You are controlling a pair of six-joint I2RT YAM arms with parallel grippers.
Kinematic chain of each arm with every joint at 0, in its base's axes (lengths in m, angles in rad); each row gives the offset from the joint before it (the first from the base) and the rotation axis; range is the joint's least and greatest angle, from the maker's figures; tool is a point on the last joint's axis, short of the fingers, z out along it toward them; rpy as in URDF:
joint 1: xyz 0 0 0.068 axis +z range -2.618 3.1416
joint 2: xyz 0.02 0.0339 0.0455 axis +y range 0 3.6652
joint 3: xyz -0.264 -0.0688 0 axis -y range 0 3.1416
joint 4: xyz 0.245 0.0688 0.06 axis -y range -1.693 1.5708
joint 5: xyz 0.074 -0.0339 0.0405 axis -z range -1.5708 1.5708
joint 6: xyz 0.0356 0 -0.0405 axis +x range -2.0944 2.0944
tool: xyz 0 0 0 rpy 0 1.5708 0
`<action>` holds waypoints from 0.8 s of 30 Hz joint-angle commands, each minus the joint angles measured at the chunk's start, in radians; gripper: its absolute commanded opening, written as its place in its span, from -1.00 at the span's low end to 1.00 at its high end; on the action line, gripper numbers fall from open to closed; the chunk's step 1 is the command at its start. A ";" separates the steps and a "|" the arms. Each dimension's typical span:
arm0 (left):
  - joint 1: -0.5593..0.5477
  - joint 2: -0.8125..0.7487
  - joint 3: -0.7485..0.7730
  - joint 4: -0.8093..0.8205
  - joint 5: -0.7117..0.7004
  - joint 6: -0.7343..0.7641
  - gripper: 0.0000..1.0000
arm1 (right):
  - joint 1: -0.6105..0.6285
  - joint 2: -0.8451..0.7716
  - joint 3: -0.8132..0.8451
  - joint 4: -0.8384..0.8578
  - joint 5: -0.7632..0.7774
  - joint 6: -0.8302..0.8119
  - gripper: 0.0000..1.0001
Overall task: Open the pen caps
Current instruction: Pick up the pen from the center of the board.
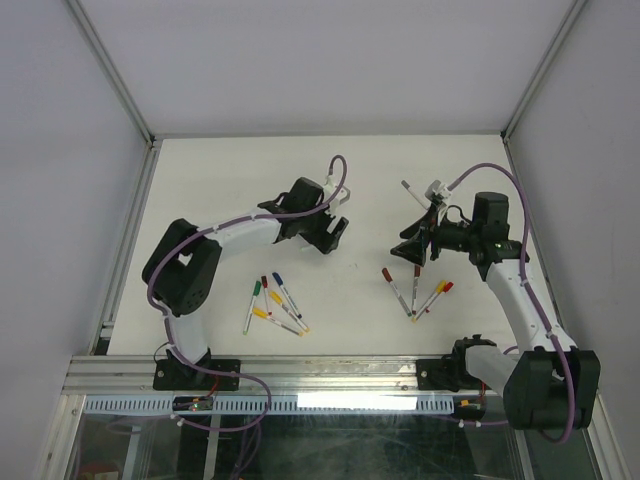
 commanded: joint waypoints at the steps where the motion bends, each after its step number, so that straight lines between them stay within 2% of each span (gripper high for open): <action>1: 0.002 -0.003 0.055 0.005 0.013 0.031 0.62 | -0.010 -0.002 0.047 0.013 -0.018 -0.017 0.29; 14: 0.002 0.081 0.144 -0.056 -0.001 0.081 0.59 | -0.011 0.005 0.051 0.007 -0.016 -0.018 0.29; 20: 0.003 0.177 0.257 -0.138 0.007 0.110 0.40 | -0.012 0.002 0.053 0.006 -0.016 -0.018 0.29; 24: 0.002 0.231 0.324 -0.189 0.026 0.120 0.18 | -0.014 0.002 0.053 0.005 -0.016 -0.018 0.29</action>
